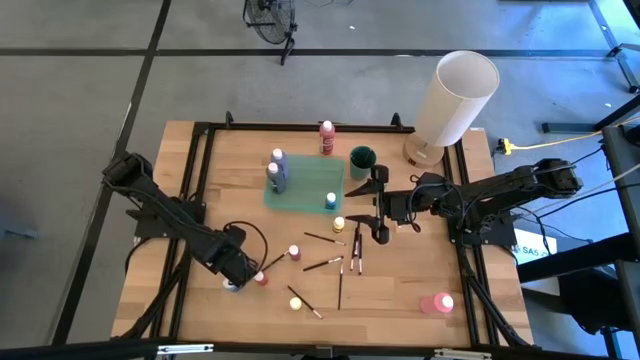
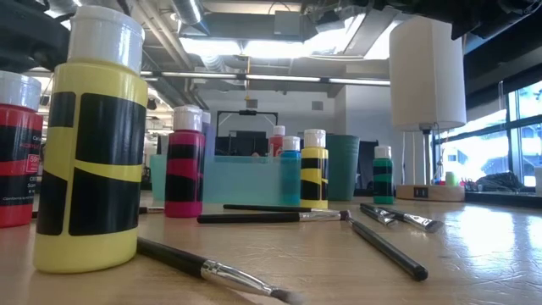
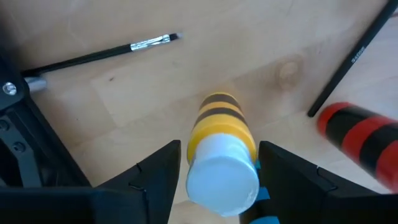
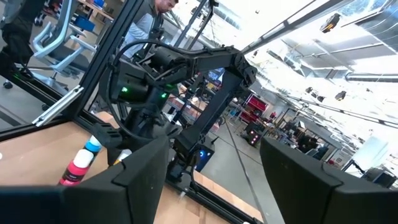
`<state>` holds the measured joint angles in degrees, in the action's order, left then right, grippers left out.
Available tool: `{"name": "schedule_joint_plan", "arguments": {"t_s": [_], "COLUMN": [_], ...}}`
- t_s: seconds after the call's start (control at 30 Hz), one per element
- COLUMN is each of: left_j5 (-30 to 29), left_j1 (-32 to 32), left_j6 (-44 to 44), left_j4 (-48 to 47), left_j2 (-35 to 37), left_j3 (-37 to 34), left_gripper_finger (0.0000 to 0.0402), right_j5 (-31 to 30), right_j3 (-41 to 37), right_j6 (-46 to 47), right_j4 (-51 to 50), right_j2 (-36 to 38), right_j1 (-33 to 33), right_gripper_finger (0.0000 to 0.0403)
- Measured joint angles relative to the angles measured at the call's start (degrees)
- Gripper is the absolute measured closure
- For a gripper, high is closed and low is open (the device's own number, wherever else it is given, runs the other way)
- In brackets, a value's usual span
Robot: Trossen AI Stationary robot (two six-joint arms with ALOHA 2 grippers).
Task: Pick & Place Paint Supplies
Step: Put the left small yellow paint bottle into the green bin
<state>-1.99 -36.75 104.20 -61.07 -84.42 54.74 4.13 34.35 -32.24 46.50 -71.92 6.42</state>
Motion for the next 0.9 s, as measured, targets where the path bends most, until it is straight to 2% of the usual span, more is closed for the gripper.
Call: {"name": "schedule_joint_plan", "arguments": {"t_s": [0.3, 0.7, 0.9], "left_j5": [-2.0, -2.5, -3.2], "left_j1": [0.0, 0.7, 3.0], "left_j6": [-2.6, -8.5, -12.0], "left_j4": [-0.2, -0.7, -6.3], "left_j2": [0.0, 0.5, 1.3], "left_j3": [0.0, 0.0, 3.7], "left_gripper_finger": [0.0255, 0.0256, 0.0256], "right_j5": [0.0, 0.0, 0.1], "right_j3": [0.0, 0.0, 0.0], "right_j6": [-0.2, -0.2, -0.2], "right_j4": [0.0, -0.4, 0.1], "right_j2": [0.0, 0.0, 0.0], "right_j1": [0.0, 0.0, 0.0], "right_gripper_finger": [0.0146, 0.0146, 0.0146]}}
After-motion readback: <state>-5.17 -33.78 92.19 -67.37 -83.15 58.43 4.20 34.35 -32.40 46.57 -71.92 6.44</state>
